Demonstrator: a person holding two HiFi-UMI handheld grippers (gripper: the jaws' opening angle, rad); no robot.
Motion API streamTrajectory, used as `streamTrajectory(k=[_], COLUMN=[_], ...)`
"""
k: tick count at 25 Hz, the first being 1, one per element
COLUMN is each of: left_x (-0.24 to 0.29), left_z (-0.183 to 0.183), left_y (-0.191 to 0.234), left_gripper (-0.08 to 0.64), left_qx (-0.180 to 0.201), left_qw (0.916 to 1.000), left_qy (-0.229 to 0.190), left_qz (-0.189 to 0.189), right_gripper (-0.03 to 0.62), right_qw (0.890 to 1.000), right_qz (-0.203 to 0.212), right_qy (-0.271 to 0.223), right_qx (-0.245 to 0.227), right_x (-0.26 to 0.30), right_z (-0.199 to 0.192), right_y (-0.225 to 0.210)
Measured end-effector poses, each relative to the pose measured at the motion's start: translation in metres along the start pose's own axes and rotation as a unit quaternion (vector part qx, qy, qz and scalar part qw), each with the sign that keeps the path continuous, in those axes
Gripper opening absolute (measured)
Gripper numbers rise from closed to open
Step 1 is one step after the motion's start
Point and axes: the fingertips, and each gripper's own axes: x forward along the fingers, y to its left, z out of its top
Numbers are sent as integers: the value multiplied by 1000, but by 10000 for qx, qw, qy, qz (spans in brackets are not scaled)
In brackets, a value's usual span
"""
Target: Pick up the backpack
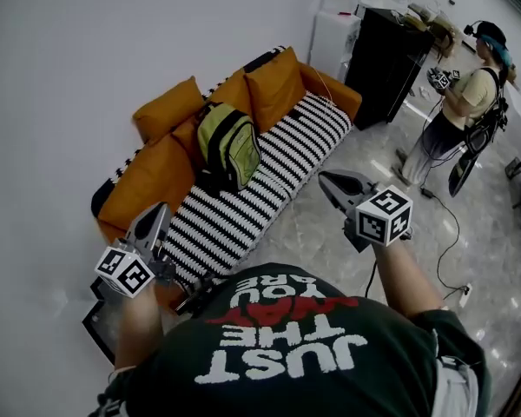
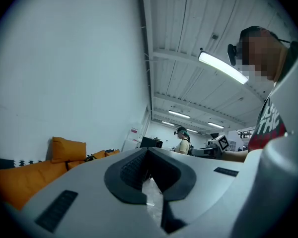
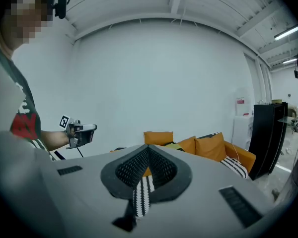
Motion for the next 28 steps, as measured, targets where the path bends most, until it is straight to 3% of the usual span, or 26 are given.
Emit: streamTrajectory(k=[6,11,18,23,28], left_x=[45,62,81,108,133], left_z=[53,67,65,56,35], left_y=[127,200,254,276,292], left_gripper=[11,11,11,11,11], left_qx=[-62,-237,-375,-326,-574], left_qw=[9995,9993,9992,9988,9946], left_qy=[110,136,139,251,312], left_qz=[-282,-244,-62,280,810], right_gripper=[26,26,28,28,28], right_qw=[10000,9997,9978,9933,9809], right_qz=[-55,48,331,795,1302], right_qy=[34,209,543,828,1323], right_qx=[53,105,210,115,-577], right_x=[131,219,306,367,440], right_z=[66,92,91,82,58], right_y=[-1,-5,-29,-57,-90])
